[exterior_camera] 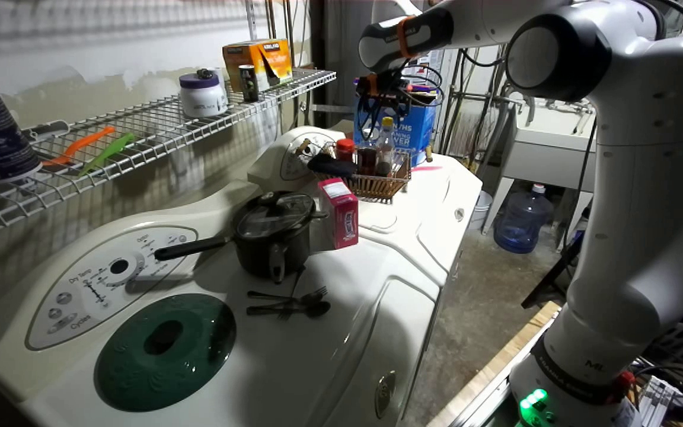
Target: Remove the bottle with the yellow lid from the basket
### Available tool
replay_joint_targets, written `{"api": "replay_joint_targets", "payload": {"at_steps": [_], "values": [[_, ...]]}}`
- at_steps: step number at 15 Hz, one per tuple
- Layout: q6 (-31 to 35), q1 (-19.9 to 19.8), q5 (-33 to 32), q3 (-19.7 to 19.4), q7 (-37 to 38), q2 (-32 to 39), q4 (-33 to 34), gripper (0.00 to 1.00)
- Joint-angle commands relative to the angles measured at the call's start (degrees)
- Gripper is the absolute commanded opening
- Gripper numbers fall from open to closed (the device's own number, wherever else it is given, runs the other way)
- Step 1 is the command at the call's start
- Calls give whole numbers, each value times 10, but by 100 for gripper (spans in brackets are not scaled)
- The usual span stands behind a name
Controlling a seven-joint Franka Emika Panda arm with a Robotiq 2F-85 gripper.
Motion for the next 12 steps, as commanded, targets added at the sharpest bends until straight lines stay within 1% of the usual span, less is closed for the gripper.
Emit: {"api": "replay_joint_targets", "payload": {"at_steps": [1, 4, 5, 6, 7, 12], "values": [[-5, 2, 10, -2, 14, 18, 29, 53], [-14, 5, 10, -1, 22, 7, 27, 32], [-14, 5, 11, -1, 23, 2, 27, 24], [-13, 5, 10, -1, 23, -3, 25, 18], [-13, 5, 13, 0, 25, -8, 22, 16], [-12, 6, 19, 0, 51, -36, 20, 15]]}}
